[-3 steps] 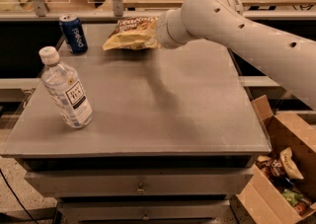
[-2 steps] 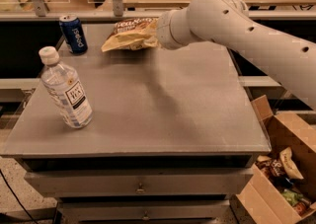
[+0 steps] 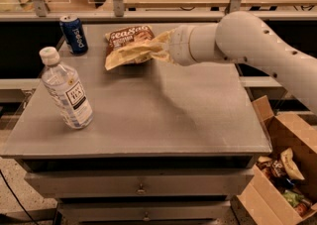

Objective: Move brown chip bag near blue plastic bottle

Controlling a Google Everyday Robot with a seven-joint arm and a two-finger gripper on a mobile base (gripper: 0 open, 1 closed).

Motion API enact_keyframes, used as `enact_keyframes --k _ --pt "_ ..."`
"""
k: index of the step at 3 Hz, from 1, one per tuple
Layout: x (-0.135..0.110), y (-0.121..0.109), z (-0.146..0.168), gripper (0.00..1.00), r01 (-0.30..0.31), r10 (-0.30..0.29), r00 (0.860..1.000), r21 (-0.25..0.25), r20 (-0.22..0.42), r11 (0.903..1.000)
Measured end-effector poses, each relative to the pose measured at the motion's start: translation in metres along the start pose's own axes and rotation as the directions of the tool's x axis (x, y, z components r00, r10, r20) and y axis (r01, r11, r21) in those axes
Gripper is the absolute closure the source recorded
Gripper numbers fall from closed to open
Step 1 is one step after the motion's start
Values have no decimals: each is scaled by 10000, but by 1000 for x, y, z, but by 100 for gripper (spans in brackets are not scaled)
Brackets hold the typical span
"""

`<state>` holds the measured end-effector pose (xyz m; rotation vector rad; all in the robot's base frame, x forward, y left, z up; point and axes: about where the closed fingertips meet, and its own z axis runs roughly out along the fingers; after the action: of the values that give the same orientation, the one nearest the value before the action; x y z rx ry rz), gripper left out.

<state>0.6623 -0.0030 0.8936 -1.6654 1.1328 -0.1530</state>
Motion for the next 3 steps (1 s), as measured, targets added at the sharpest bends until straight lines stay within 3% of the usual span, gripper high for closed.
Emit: enact_keyframes --k 1,3 --pt "-2 31 -40 100 278 -277 9995 -35 149 9996" --pt "-15 90 -82 100 694 -712 9971 -650 -255 9955"
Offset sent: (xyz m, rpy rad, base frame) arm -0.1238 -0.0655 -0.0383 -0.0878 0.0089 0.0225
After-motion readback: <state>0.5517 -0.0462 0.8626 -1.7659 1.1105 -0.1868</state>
